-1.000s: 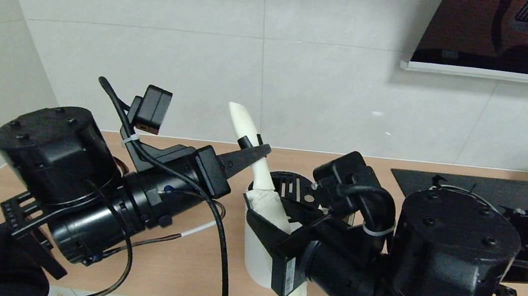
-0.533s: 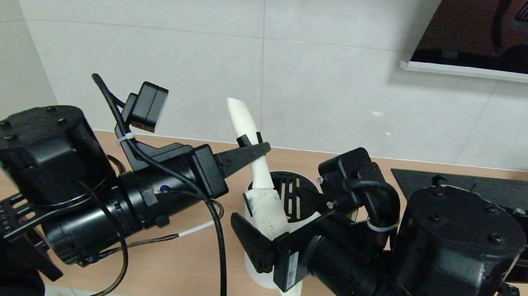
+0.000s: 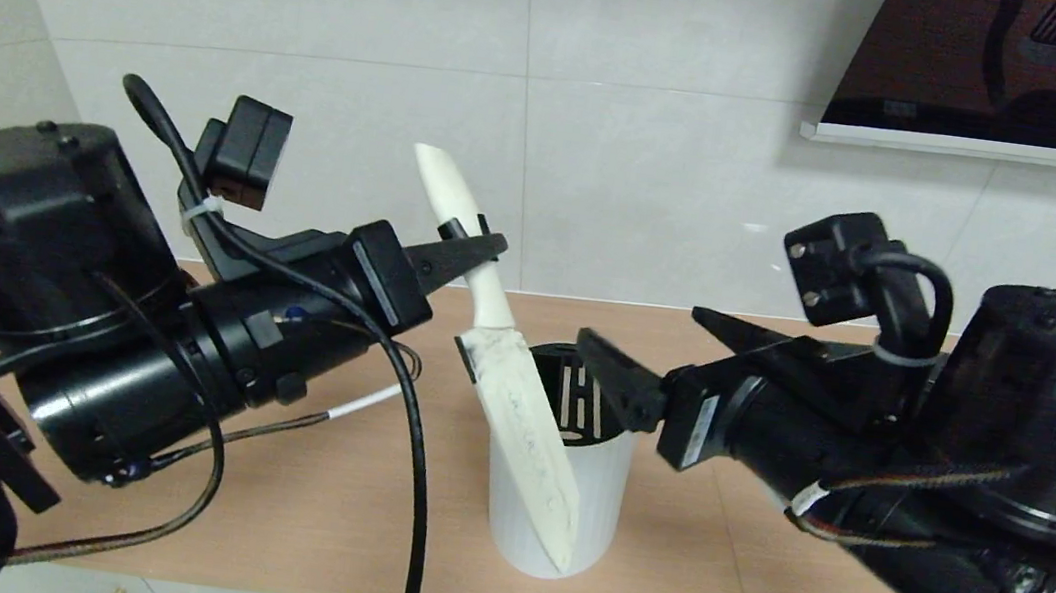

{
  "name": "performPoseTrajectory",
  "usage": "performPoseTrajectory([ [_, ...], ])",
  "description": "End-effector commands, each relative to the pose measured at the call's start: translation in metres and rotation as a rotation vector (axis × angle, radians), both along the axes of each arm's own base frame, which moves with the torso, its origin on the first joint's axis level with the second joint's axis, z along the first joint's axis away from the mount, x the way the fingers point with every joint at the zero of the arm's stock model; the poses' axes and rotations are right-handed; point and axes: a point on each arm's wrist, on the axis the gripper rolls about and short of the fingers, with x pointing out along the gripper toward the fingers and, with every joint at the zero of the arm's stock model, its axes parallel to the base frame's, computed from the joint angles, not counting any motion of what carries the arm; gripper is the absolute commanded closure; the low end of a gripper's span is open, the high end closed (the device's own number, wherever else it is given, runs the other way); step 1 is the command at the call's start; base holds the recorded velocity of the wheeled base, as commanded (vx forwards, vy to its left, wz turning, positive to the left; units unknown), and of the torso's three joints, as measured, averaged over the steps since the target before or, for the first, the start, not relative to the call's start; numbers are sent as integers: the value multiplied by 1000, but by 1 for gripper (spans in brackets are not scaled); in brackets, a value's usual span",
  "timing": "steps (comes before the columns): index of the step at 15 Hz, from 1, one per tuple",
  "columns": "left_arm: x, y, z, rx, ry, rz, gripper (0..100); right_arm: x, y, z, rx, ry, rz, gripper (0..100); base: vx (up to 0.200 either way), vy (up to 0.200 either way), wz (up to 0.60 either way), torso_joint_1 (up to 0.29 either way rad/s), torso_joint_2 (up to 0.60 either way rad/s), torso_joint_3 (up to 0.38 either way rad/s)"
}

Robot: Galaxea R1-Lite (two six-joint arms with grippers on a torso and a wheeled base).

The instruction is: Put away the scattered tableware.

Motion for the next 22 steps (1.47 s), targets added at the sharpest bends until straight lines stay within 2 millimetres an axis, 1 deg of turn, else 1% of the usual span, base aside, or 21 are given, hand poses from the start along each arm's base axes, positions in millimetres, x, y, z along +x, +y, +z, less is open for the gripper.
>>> performPoseTrajectory([
  [1,0,5,40,-22,-33,154,100,15,-38,26,45,-45,-99,0,0,0,0,0,0,0],
  [3,5,0,53,59,-66,267,100,23,-50,26,40,-44,-140,0,0,0,0,0,0,0],
  [4,8,-8,55,92,-91,283,100,26,-54,25,38,-43,-160,0,0,0,0,0,0,0],
  [5,10,-19,59,147,-137,301,100,29,-59,26,40,-45,-180,0,0,0,0,0,0,0],
  [7,17,-34,66,287,-232,389,100,31,-60,26,39,-44,-186,0,0,0,0,0,0,0],
  [8,16,-38,67,356,-254,477,100,31,-59,24,32,-40,-186,0,0,0,0,0,0,0],
  [9,13,-42,66,383,-253,507,100,32,-59,22,29,-36,-186,0,0,0,0,0,0,0],
  [10,7,-55,60,386,-257,534,100,33,-58,20,24,-31,-186,0,0,0,0,0,0,0],
  [11,7,-63,58,388,-282,557,100,34,-57,18,19,-25,-186,0,0,0,0,0,0,0],
  [12,10,-65,55,399,-300,609,100,35,-56,16,11,-19,-186,0,0,0,0,0,0,0],
  [13,17,-73,47,423,-302,676,100,35,-56,15,10,-18,-188,0,0,0,0,0,0,0],
  [14,16,-81,45,398,-312,694,100,34,-57,16,12,-20,-188,0,0,0,0,0,0,0],
  [15,20,-88,39,404,-314,688,100,34,-57,16,12,-20,-188,0,0,0,0,0,0,0],
  [19,27,-98,23,436,-297,673,100,34,-57,16,9,-24,-188,0,0,0,0,0,0,0],
  [21,27,-98,23,436,-297,673,100,34,-57,16,9,-24,-188,0,0,0,0,0,0,0],
  [22,33,-105,13,427,-302,676,100,34,-57,16,8,-23,-188,0,0,0,0,0,0,0],
])
